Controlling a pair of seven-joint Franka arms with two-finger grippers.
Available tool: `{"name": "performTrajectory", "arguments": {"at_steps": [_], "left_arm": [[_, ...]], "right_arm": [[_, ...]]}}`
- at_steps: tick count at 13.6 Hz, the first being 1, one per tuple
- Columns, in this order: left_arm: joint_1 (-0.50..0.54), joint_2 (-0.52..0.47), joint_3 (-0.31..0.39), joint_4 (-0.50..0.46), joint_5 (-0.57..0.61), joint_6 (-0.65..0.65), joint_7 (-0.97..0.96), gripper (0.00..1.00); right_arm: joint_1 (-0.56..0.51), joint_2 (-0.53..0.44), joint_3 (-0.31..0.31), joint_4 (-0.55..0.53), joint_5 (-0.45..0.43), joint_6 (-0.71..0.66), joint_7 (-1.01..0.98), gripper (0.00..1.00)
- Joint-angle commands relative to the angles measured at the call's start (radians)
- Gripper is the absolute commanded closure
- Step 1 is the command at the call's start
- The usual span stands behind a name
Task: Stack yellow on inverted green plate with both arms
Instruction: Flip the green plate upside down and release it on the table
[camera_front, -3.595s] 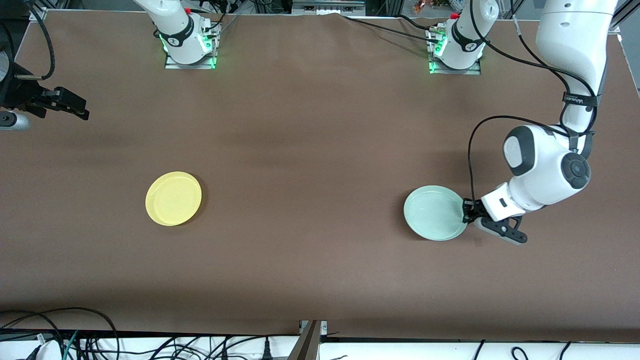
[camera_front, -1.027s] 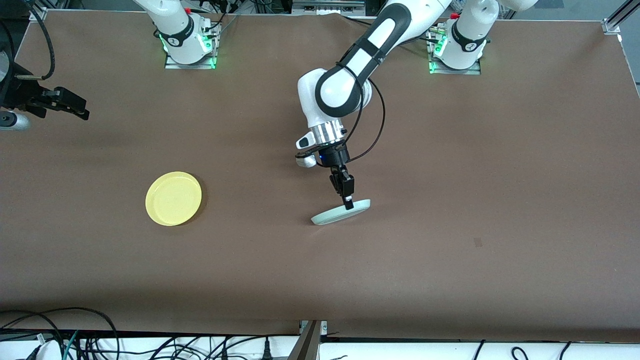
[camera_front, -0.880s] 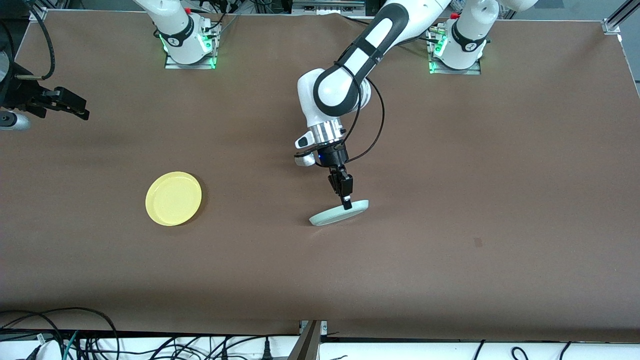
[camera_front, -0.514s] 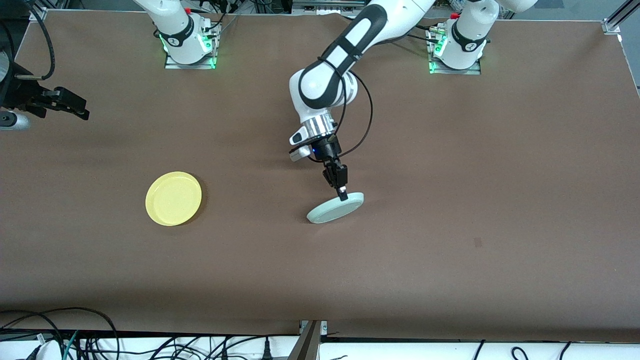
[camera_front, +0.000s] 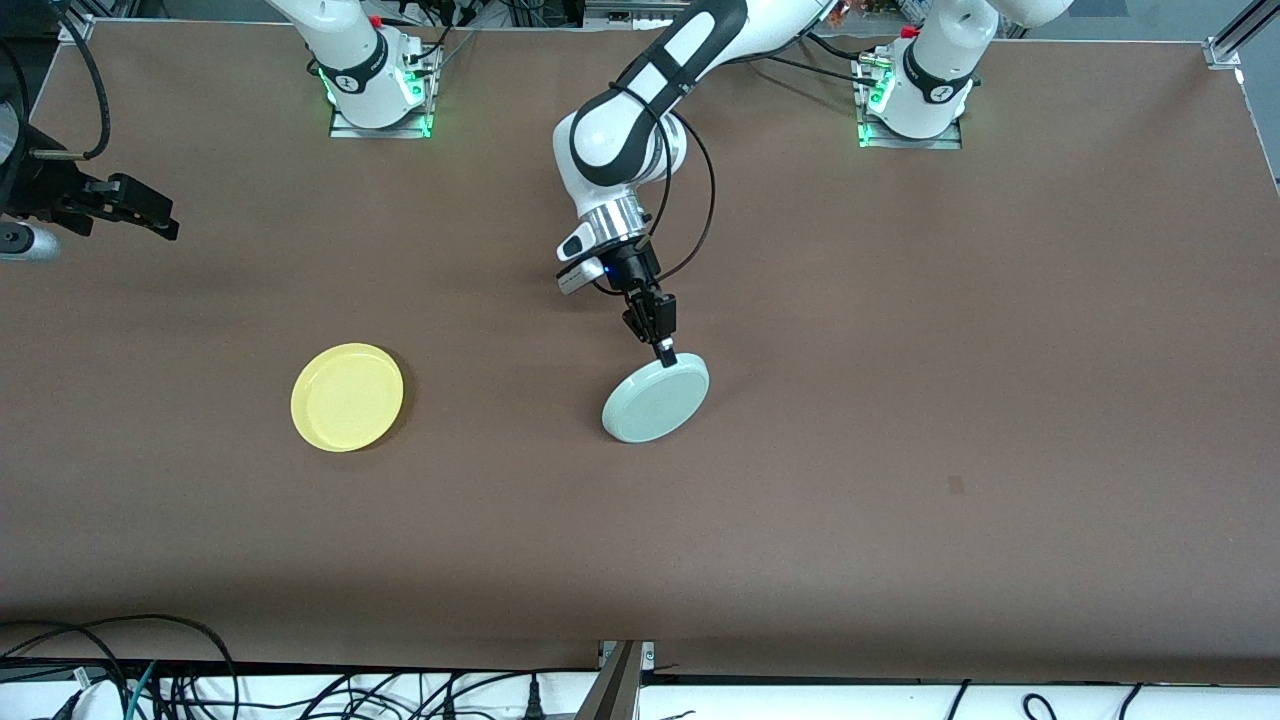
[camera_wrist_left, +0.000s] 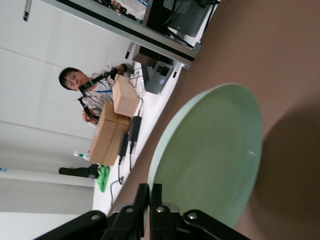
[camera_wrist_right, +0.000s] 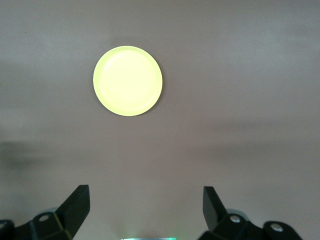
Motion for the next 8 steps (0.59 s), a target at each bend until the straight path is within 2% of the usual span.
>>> {"name": "performTrajectory", "arguments": {"at_steps": [1, 4, 8], "left_arm": [[-0.013, 0.028, -0.029, 0.035, -0.136, 0.033, -0.051, 0.00], [-0.037, 0.022, -0.032, 0.065, -0.314, 0.033, -0.057, 0.00], [-0.039, 0.011, -0.052, 0.141, -0.648, 0.033, -0.065, 0.00]], "right_arm": [[-0.003, -0.005, 0.002, 0.001, 0.016, -0.015, 0.005, 0.00], [-0.005, -0.007, 0.002, 0.001, 0.016, -0.015, 0.005, 0.00], [-0.005, -0.005, 0.002, 0.001, 0.016, -0.015, 0.005, 0.00]]}}
